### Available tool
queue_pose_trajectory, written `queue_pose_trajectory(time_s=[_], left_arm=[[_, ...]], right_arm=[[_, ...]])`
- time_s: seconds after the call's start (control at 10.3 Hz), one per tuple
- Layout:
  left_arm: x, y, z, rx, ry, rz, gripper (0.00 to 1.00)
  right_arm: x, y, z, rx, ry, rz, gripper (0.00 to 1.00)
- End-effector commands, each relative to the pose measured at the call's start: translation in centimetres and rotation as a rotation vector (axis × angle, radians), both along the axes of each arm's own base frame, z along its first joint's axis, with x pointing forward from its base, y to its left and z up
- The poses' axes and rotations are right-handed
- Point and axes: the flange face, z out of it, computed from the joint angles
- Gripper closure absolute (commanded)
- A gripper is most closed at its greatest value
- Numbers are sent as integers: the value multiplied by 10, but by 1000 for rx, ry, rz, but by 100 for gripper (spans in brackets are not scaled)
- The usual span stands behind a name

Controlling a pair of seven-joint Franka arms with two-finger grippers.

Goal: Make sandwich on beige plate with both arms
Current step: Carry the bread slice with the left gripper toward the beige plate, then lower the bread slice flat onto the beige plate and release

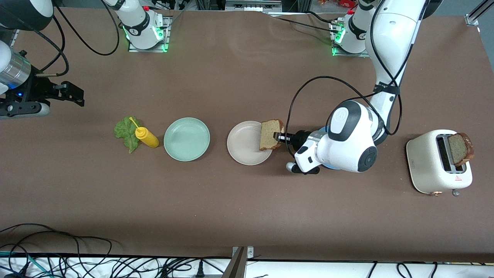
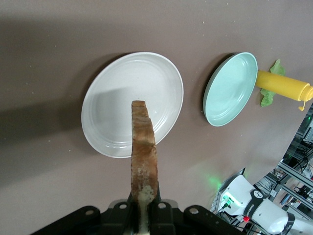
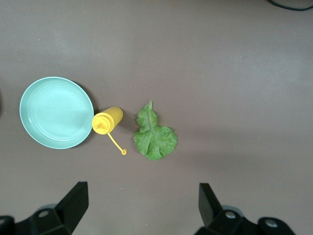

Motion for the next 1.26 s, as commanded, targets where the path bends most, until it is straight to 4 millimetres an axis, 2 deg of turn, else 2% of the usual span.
queue_pose_trajectory(time_s=[0.0, 0.1, 0.39, 0.58, 0.78, 1.16], left_arm=[[-6, -26, -8, -29, 22, 21, 100], [-7, -30, -20, -57, 58, 41, 100], [-13, -47, -29, -134, 129, 88, 100], [-2, -47, -38, -164, 103, 177, 100], [-10, -64, -51, -152, 101, 168, 100], [-11, -64, -59, -143, 104, 168, 100]], right_arm=[[0, 0, 5, -8, -7, -10, 0], [1, 0, 6, -6, -12, -10, 0], [1, -5, 6, -7, -9, -17, 0], [1, 0, 7, -11, -13, -8, 0], [1, 1, 7, -8, -15, -8, 0], [1, 0, 7, -6, -15, -11, 0]])
